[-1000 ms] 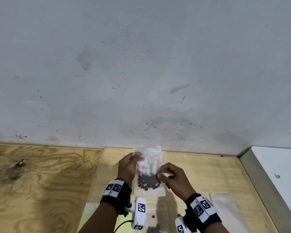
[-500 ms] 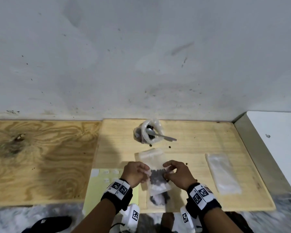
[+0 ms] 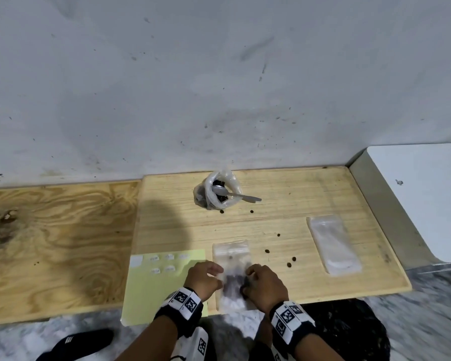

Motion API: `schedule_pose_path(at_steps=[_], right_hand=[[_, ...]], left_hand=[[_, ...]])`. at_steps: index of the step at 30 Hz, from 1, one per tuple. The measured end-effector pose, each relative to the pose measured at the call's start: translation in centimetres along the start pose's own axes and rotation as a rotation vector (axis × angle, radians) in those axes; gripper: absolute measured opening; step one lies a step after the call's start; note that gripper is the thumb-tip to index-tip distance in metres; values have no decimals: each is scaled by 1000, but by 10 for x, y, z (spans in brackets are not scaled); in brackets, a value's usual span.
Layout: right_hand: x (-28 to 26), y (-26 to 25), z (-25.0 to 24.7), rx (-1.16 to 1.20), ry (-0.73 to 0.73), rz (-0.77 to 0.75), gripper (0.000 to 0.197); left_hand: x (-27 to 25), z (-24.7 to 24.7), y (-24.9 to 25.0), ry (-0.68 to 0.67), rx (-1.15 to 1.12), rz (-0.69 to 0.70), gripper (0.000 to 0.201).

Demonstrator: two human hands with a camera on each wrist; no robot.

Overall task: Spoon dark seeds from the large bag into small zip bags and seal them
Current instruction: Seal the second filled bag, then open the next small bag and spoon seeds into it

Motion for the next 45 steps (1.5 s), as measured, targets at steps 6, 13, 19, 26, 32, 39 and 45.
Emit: schedule_pose_path(at_steps=[6, 13, 19, 26, 32, 39, 45], right_hand=[[7, 16, -45, 147, 12, -62, 28], [47, 116, -160, 383, 139, 94, 20], [99, 208, -210, 341, 214, 315, 65], [120, 222, -207, 107, 173, 323, 62], [119, 225, -207, 280, 236, 294, 49], [115, 234, -208, 515, 332, 255, 41], [126, 239, -211, 643, 323, 243, 19]], left_hand=[[3, -26, 49, 182, 251, 119, 13], [44, 74, 137, 30, 62, 224, 20], [89, 202, 172, -180, -294, -50, 16], [110, 254, 167, -59, -180, -144, 50], [109, 257, 166, -16, -153, -125, 48], [110, 247, 169, 58, -131, -65, 42], [111, 243, 171, 82, -137, -39, 33]])
Point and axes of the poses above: each hand's wrist, its own x-axis towards the middle knuckle, its own z-axis out of the palm, y = z × x, the point moved 9 cm from there along x, towards the middle knuckle, and after that the axes turned 10 degrees about z, right-handed, at the moved point
